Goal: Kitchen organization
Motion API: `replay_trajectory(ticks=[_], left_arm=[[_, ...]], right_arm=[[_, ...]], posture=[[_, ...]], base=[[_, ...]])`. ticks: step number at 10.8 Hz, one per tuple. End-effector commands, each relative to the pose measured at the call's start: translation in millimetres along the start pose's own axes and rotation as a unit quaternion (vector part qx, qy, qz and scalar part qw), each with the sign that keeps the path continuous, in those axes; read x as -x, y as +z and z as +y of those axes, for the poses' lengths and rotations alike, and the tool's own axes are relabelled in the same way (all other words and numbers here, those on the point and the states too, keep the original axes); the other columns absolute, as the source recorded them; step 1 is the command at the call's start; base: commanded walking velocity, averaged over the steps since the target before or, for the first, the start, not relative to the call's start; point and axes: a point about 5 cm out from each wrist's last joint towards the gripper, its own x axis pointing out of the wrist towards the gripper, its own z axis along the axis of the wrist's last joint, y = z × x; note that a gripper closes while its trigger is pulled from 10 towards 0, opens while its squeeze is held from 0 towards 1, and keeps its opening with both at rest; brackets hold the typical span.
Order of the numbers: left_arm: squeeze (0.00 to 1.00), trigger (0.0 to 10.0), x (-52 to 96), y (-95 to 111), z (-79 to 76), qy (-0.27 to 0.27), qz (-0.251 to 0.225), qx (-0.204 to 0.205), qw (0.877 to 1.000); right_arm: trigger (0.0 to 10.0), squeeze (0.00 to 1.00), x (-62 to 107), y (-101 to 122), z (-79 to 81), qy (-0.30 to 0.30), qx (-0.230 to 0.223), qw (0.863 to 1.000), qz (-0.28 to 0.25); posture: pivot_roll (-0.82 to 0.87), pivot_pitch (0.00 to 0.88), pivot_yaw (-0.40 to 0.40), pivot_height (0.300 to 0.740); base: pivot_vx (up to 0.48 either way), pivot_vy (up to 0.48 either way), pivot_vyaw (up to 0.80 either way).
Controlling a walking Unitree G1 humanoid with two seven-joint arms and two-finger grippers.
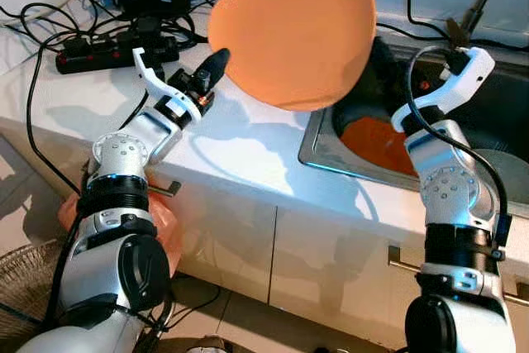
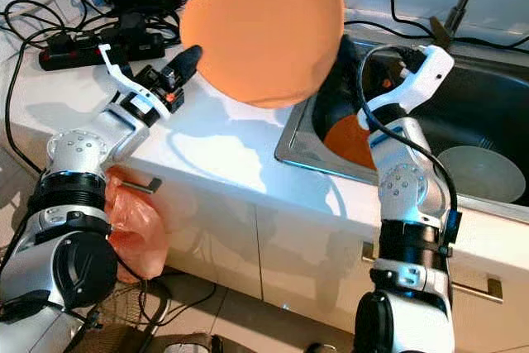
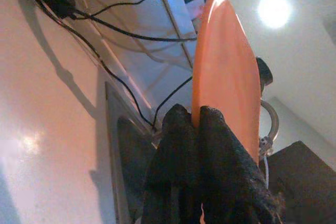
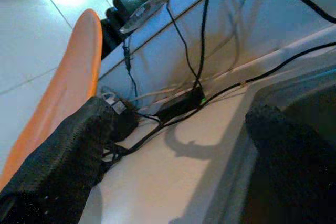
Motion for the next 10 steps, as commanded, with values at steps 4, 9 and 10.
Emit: replay_trajectory(ticks=[4, 9, 10], left_arm=[[0.0, 0.0, -3.2, 0.7, -7.6, -0.018, 0.008, -0.008, 1.0], [0.0, 0.0, -8.0, -5.6, -12.4, -0.034, 0.018, -0.003, 0.999], [0.0, 0.0, -8.0, -7.9, -13.6, -0.04, 0.021, 0.0, 0.999]], right_arm=[[10.0, 0.0, -2.7, 23.9, 4.5, -0.005, -0.019, 0.997, -0.079], [10.0, 0.0, 1.4, 0.1, 29.6, 0.088, -0.068, 0.994, -0.008], [10.0, 0.0, 4.3, -12.3, 34.1, 0.099, -0.073, 0.992, 0.014]], posture=[[0.1, 0.043, 0.043, 0.74], [0.09, 0.041, 0.042, 0.74], [0.09, 0.041, 0.042, 0.74]], base=[[0.0, 0.0, 0.0], [0.0, 0.0, 0.0], [0.0, 0.0, 0.0]])
